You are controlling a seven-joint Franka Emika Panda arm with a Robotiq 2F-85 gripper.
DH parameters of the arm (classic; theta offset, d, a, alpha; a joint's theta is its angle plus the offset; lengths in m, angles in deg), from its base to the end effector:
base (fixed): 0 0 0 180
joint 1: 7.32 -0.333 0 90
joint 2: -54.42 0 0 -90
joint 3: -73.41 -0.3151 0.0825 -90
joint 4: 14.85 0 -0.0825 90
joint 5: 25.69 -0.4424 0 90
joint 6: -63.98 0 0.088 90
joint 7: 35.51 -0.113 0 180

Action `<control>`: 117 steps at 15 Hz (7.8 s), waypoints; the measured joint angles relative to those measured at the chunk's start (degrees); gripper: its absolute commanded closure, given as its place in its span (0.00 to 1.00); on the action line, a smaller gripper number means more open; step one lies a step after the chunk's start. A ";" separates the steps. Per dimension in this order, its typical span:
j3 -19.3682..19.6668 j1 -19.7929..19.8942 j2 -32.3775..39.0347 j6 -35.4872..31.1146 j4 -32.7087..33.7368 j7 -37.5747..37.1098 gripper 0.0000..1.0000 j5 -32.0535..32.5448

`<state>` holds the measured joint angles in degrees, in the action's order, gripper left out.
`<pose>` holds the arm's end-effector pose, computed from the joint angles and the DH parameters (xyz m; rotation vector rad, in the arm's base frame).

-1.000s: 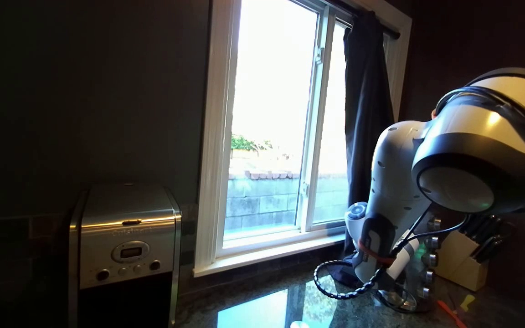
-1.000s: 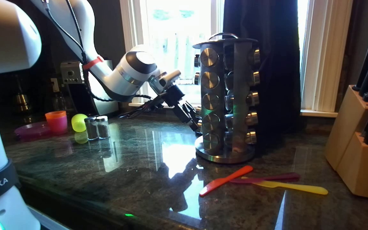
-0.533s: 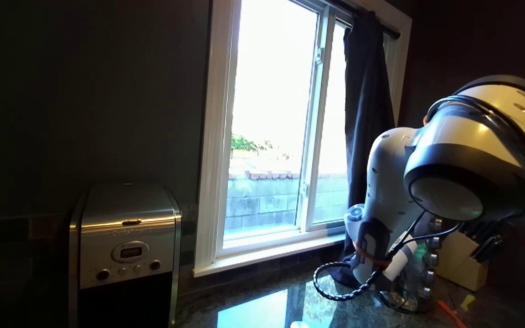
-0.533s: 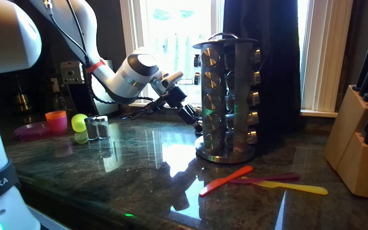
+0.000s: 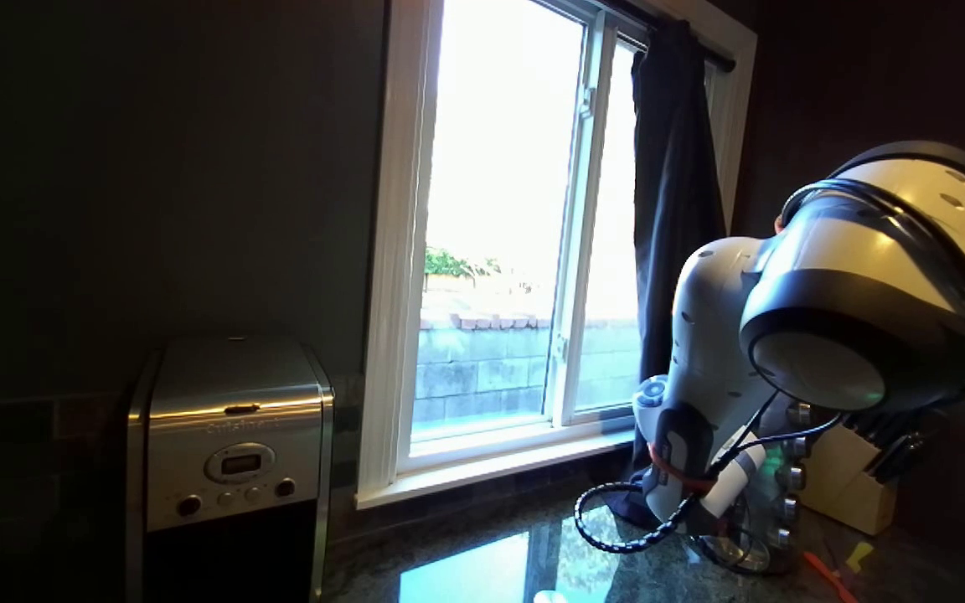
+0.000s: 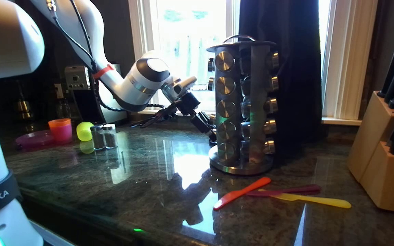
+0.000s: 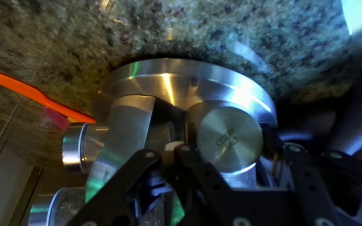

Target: Remove one bottle from the rack

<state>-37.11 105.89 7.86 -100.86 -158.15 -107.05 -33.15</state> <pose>0.4946 -0.1266 0.1579 2.0504 -1.5129 0.6584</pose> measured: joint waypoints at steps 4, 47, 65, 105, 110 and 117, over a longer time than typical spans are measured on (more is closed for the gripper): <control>0.00 -0.10 0.00 0.18 -0.01 1.28 0.75 -0.44; 33.78 -40.60 16.31 25.08 -7.88 16.74 0.75 -2.74; 103.24 -101.87 37.16 58.49 5.16 31.22 0.50 -14.78; 108.61 -112.22 64.11 55.70 16.09 46.75 0.75 -36.31; 108.60 -113.54 65.64 53.66 16.33 46.75 0.75 -37.19; 108.56 -114.72 66.32 53.66 16.69 46.75 0.75 -37.54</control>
<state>71.45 -8.82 74.18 -47.20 -141.45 -60.30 -70.69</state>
